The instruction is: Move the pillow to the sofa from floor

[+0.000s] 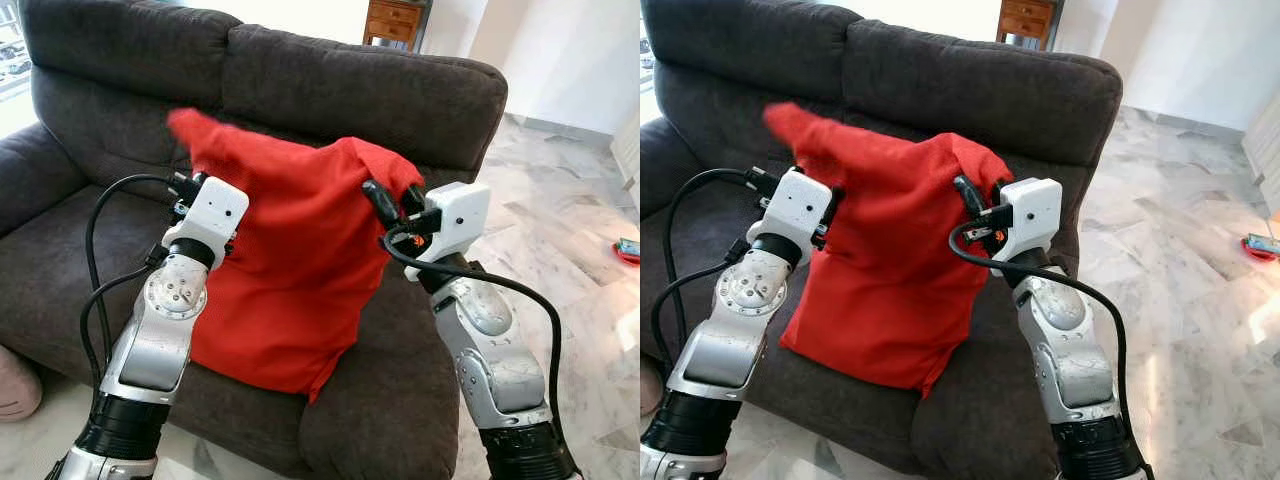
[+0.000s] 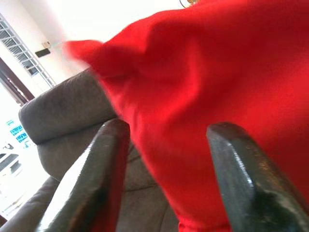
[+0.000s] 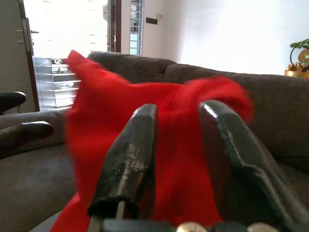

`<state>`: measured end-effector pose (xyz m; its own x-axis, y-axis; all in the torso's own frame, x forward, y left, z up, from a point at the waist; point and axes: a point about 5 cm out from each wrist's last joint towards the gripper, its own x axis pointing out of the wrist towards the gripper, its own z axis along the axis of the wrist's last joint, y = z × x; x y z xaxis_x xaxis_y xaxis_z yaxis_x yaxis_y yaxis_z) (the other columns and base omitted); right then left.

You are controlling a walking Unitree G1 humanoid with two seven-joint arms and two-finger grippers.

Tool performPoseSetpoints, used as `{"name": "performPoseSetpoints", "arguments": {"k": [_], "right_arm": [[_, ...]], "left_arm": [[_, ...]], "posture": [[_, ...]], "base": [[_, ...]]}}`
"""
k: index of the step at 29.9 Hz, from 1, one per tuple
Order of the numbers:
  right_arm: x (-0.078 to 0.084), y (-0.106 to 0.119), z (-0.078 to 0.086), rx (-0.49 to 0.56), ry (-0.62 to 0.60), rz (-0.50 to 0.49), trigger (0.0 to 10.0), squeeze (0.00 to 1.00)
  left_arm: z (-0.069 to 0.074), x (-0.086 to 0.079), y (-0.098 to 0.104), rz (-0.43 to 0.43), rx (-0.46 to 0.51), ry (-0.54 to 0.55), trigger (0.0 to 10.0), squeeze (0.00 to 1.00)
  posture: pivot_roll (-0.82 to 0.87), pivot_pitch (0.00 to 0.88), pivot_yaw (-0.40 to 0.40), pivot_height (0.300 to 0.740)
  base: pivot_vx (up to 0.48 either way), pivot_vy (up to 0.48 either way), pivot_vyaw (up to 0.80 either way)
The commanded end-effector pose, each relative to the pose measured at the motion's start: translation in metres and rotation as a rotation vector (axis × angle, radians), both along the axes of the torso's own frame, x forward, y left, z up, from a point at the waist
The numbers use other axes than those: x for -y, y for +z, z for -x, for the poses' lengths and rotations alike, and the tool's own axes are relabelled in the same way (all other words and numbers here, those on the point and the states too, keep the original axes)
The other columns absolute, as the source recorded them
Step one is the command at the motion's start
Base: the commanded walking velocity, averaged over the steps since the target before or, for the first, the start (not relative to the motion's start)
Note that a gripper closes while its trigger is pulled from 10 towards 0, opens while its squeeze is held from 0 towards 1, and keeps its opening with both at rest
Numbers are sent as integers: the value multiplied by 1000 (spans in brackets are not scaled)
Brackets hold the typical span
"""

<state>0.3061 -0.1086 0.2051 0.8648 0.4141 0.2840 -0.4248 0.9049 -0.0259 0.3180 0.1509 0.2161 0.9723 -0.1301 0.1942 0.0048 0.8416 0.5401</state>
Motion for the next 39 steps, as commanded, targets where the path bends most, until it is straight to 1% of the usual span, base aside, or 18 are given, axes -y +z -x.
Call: {"name": "performPoseSetpoints", "arguments": {"k": [1, 2, 4, 5, 6, 13, 17, 19, 22, 24, 25, 26, 27, 29, 32, 34, 35, 39], "right_arm": [[4, 1, -1, 6, -15, -8, 10000, 1000], [4, 2, -1, 11, -21, -6, 10000, 1000], [4, 2, -1, 18, -26, 3, 10000, 1000], [5, 3, -1, 22, -33, 12, 10000, 122], [5, 3, -2, 22, -39, 14, 10000, 0], [25, -6, -8, -10, -172, -8, 10000, 0], [59, -43, -12, -124, -355, -6, 10000, 0], [65, -50, -13, -147, -381, -2, 10000, 0], [95, -91, -7, -280, -517, 44, 10000, 0], [113, -117, 3, -363, -594, 77, 10000, 0], [113, -117, 3, -363, -594, 77, 10000, 0], [127, -137, 12, -428, -650, 90, 10000, 0], [127, -137, 12, -428, -650, 90, 10000, 0], [139, -154, 21, -491, -694, 98, 10000, 0], [163, -194, 50, -667, -789, 121, 10000, 0], [164, -199, 53, -688, -791, 127, 10000, 0], [166, -213, 65, -762, -789, 152, 10000, 0], [166, -237, 88, -889, -770, 163, 10000, 0]], "left_arm": [[1, 4, 0, -8, 0, -5, 10000, 1000], [0, 4, 0, -14, 1, -2, 10000, 0], [0, 4, 0, -11, 4, -1, 10000, 0], [0, 5, 1, -11, 5, -2, 10000, 0], [0, 5, 1, -9, 6, -2, 10000, 0], [0, 5, -12, -9, -33, -5, 10000, 0], [5, -17, -52, 68, -143, 30, 10000, 0], [6, -20, -57, 80, -159, 43, 10000, 0], [14, -38, -96, 126, -266, 113, 10000, 0], [23, -47, -122, 168, -341, 159, 10000, 0], [23, -47, -122, 168, -341, 159, 10000, 0], [31, -52, -141, 174, -392, 186, 10000, 0], [31, -52, -141, 174, -392, 186, 10000, 0], [39, -55, -157, 165, -435, 197, 10000, 0], [57, -62, -194, 175, -559, 231, 10000, 0], [59, -63, -198, 175, -573, 238, 10000, 0], [66, -67, -207, 194, -606, 256, 10000, 0], [78, -73, -223, 189, -659, 279, 10000, 0]], "posture": [[10, 43, -87, 740], [10, 43, -87, 740], [10, 42, -87, 740], [10, 42, -87, 740], [11, 44, -88, 740], [8, 44, -87, 740], [13, 40, -85, 740], [17, 41, -84, 740], [18, 35, -81, 740], [15, 33, -79, 740], [15, 33, -79, 740], [13, 27, -78, 740], [13, 27, -78, 740], [9, 18, -74, 740], [10, 2, -66, 740], [10, 2, -66, 740], [13, 0, -64, 740], [20, 0, -59, 740]], "base": [[0, 0, 0], [0, 0, 0], [0, 0, 0], [0, 0, 0], [0, 0, 0], [0, 0, 0], [0, 0, 0], [0, 0, 0], [0, 0, 0], [0, 0, 0], [0, 0, 0], [0, 0, 0], [0, 0, 0], [0, 0, 0], [0, 0, 0], [0, 0, 0], [0, 0, 0], [0, 0, 0]]}}
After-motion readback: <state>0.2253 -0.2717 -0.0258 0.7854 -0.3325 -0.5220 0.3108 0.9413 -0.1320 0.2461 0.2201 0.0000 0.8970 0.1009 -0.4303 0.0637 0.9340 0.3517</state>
